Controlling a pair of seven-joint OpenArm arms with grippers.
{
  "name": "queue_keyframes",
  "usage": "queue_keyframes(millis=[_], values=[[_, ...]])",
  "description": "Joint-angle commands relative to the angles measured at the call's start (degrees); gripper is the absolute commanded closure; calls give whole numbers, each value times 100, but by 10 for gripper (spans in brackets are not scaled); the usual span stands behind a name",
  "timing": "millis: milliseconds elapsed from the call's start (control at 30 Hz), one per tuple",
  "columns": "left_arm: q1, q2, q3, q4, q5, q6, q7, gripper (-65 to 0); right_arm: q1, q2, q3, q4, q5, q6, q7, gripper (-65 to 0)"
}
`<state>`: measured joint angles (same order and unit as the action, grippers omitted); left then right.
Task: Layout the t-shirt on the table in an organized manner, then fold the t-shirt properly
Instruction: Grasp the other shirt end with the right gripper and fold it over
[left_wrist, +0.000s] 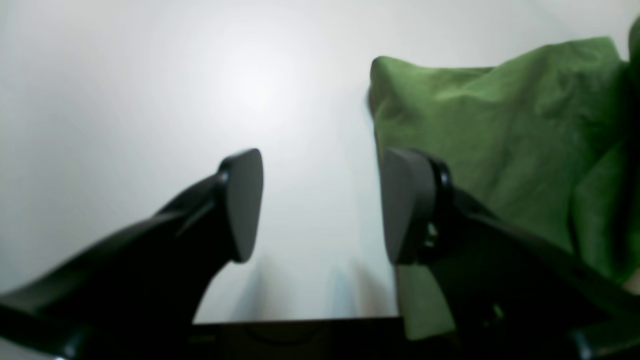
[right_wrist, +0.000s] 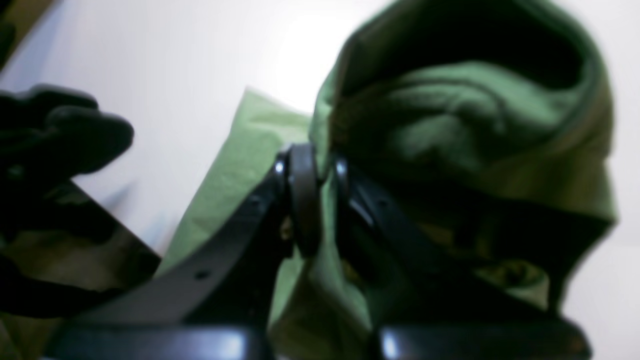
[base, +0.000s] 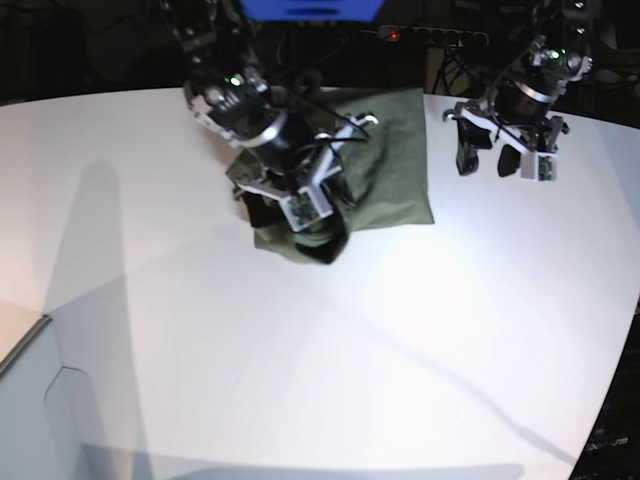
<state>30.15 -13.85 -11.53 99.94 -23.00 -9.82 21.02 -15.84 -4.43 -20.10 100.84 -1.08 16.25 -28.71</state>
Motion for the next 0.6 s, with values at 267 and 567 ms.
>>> queue_keyframes(millis=[267,567], values=[[172,-44,-214,94,-7,-24,-110,-365,533,-45,-764,-523,69,-188,150,0],[207,-26,-671,94,-7,-24,-110,-366,814,-37,-1230,-1051,69,-188,168,0]])
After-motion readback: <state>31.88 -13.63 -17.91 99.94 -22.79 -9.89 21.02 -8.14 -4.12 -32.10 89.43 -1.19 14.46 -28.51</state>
